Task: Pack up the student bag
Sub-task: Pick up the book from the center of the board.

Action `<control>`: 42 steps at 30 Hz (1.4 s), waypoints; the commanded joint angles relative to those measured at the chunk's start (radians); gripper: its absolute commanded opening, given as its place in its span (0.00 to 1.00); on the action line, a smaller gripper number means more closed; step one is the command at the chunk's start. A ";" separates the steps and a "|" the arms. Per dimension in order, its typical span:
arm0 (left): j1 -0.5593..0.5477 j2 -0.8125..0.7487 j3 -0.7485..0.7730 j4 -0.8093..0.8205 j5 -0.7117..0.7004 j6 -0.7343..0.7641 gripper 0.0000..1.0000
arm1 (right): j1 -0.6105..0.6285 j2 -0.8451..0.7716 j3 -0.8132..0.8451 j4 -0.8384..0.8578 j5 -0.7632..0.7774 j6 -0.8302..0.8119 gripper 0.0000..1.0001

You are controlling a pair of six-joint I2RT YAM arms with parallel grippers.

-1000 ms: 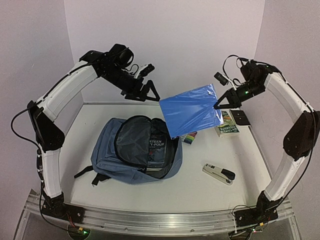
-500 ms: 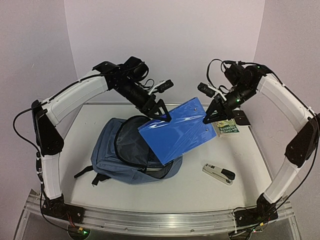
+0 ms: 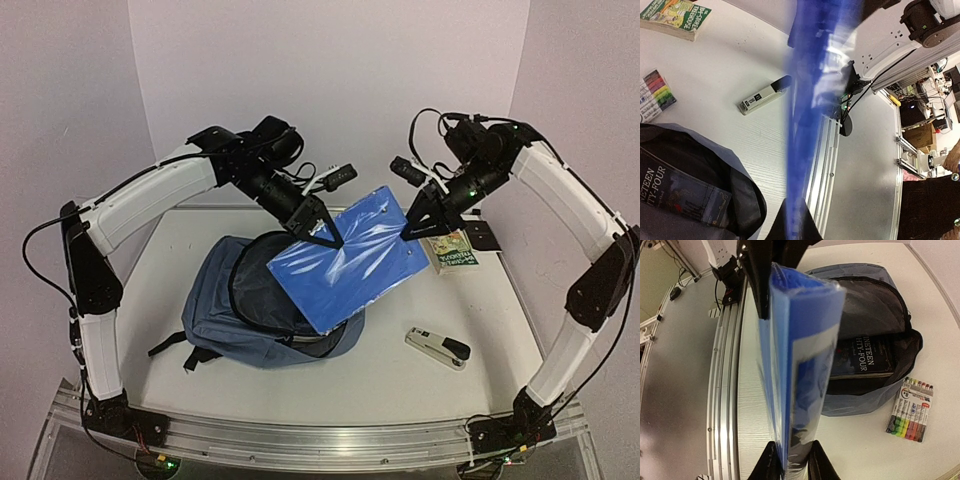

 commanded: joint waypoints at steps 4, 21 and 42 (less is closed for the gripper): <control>0.121 -0.106 -0.097 0.340 0.042 -0.311 0.00 | -0.094 0.068 0.070 0.148 -0.206 0.530 0.90; 0.268 -0.227 -0.381 1.196 0.021 -0.948 0.00 | -0.141 -0.044 -0.363 1.380 -0.267 1.650 0.90; 0.268 -0.169 -0.364 1.212 0.126 -1.051 0.00 | -0.052 0.035 -0.305 1.789 -0.284 1.939 0.38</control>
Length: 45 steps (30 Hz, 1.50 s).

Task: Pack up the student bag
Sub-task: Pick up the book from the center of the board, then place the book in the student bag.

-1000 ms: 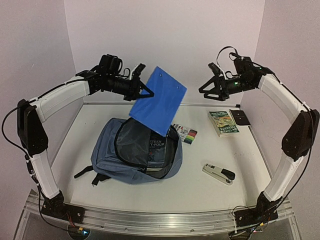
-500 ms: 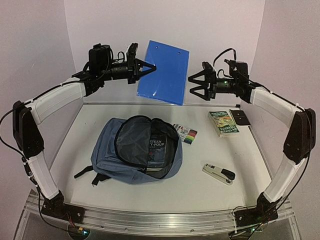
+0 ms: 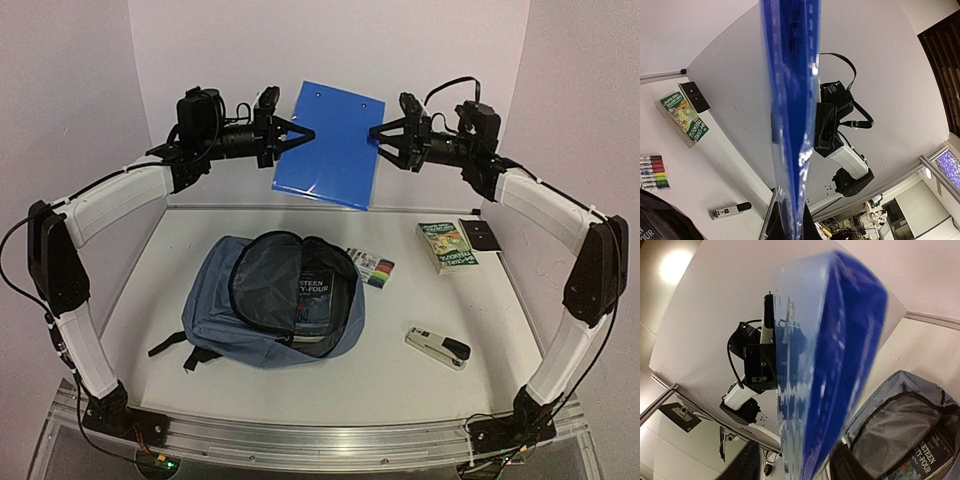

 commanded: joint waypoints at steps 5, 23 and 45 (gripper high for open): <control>0.000 0.022 0.033 -0.003 0.018 0.006 0.00 | 0.012 -0.011 -0.088 0.242 -0.016 0.207 0.28; 0.001 0.051 0.150 -0.433 -0.152 0.218 0.50 | -0.018 -0.048 -0.191 0.248 -0.028 0.240 0.00; -0.333 0.605 0.786 -1.725 -1.129 0.173 0.61 | -0.165 -0.237 -0.390 -0.444 0.161 -0.345 0.00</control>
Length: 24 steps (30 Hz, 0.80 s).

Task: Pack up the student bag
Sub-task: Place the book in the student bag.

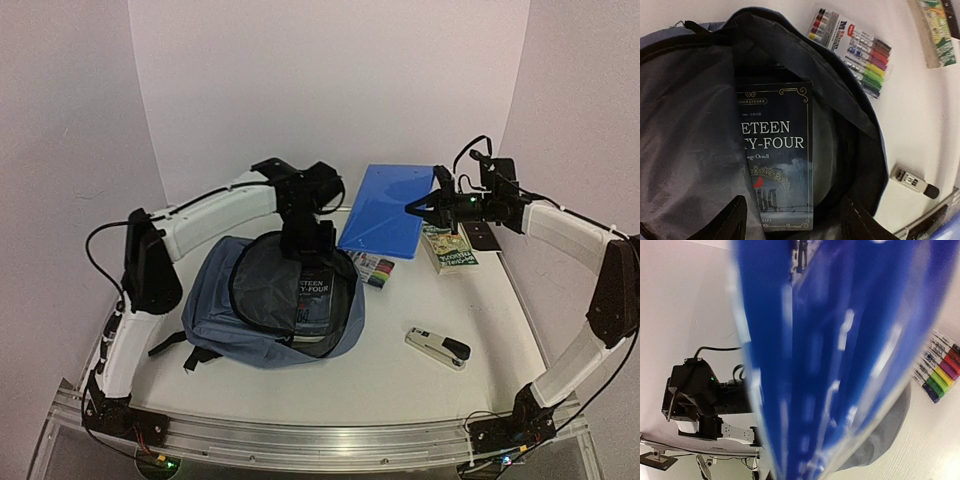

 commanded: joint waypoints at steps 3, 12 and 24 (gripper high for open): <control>-0.051 0.168 0.219 -0.467 -0.218 -0.158 0.59 | 0.000 -0.065 -0.003 -0.065 0.017 -0.109 0.00; -0.067 0.166 0.105 -0.489 -0.190 -0.231 0.57 | 0.001 -0.069 -0.010 -0.078 0.007 -0.108 0.00; -0.066 0.160 -0.020 -0.491 -0.219 -0.272 0.64 | 0.004 -0.066 -0.019 -0.086 0.004 -0.109 0.00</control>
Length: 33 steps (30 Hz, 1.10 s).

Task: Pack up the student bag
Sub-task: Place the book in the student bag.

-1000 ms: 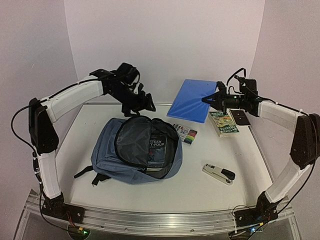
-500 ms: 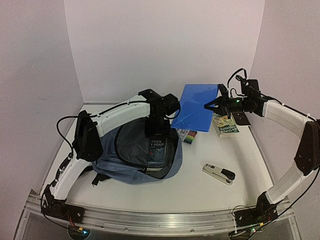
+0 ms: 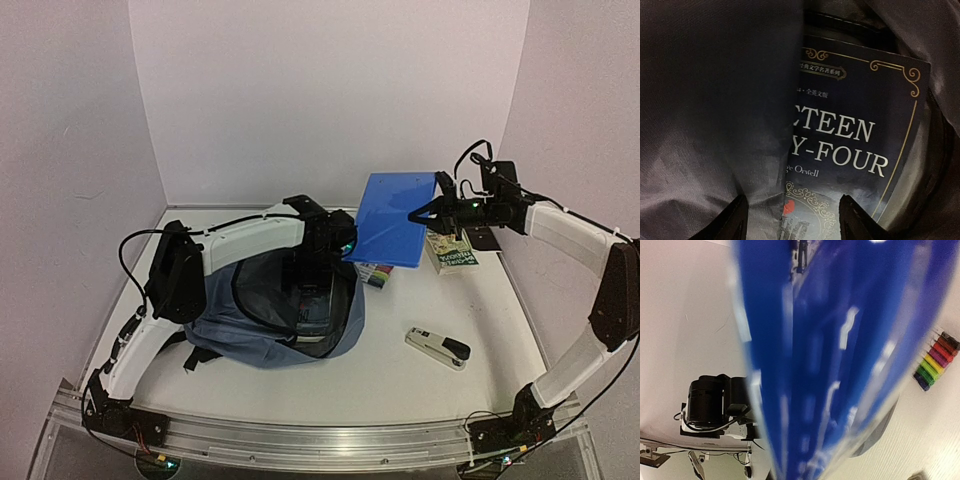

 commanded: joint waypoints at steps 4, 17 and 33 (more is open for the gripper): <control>0.000 -0.045 -0.073 -0.371 -0.043 -0.031 0.60 | 0.003 -0.038 -0.006 0.022 -0.013 -0.022 0.00; 0.004 -0.251 -0.196 -0.370 -0.099 -0.047 0.66 | 0.004 -0.042 -0.017 0.015 -0.020 -0.037 0.00; 0.177 -0.678 -0.677 -0.067 0.156 0.084 1.00 | 0.096 -0.040 0.013 0.008 -0.024 -0.069 0.00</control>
